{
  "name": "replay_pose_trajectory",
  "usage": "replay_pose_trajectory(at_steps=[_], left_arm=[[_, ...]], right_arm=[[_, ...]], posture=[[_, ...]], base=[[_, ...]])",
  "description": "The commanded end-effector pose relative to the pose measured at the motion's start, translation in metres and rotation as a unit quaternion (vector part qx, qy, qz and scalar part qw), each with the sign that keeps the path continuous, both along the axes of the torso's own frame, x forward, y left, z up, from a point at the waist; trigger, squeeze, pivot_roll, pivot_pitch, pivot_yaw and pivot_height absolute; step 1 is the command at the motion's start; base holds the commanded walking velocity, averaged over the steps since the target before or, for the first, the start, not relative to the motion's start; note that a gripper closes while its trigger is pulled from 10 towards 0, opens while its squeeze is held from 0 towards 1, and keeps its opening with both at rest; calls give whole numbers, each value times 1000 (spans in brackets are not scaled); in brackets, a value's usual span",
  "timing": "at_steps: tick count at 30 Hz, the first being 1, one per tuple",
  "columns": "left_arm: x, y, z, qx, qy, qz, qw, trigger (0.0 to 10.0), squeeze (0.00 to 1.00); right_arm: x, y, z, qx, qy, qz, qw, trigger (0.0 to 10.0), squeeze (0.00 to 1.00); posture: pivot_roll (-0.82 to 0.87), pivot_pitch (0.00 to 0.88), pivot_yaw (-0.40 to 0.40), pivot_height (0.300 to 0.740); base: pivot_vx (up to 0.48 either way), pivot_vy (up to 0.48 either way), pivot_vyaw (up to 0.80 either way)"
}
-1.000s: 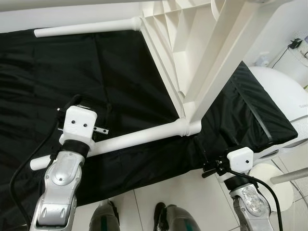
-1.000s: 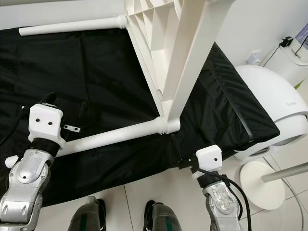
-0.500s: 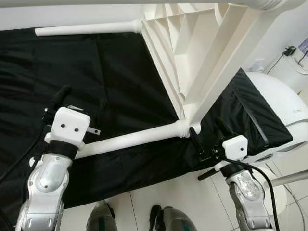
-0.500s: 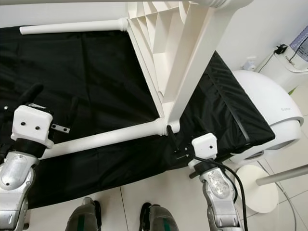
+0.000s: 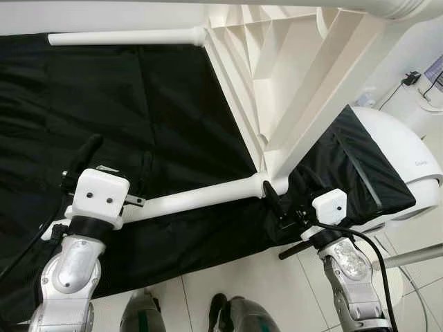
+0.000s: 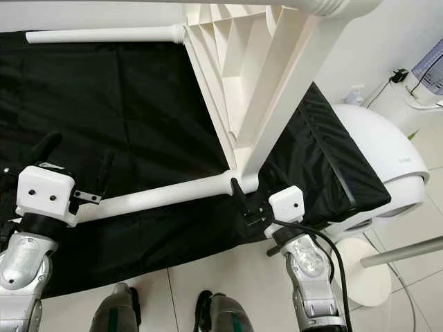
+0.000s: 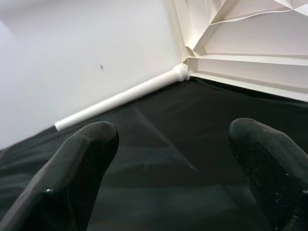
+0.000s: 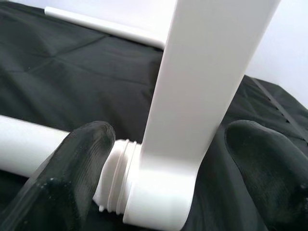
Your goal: Building children table
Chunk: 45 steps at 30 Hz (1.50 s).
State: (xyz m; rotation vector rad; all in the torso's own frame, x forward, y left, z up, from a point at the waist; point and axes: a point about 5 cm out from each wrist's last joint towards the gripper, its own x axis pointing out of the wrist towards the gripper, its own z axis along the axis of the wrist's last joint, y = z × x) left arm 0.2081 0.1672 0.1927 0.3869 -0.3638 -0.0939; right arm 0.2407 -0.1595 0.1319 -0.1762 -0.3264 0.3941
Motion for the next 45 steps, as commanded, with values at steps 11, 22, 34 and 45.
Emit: replay_pose_trajectory(at_steps=[11,22,34,45], left_arm=[[5,-10,-14,-6,21,-9,1000,10000,0],[6,-14,-15,-14,20,-19,1000,10000,0],[5,-14,-14,-9,19,-18,1000,10000,0],[7,-16,-14,-10,19,-22,1000,10000,0]], right_arm=[[-6,-3,-3,10,5,-22,1000,10000,0],[-8,-2,-4,13,7,-24,1000,10000,0],[-8,-2,-4,-7,5,-20,1000,10000,0],[-7,-2,-5,-14,4,-17,1000,10000,0]], posture=[[121,159,-105,740],[121,163,-106,740],[124,160,-110,740],[126,150,-110,740]], base=[[0,0,0],[0,0,0],[0,0,0],[0,0,0]])
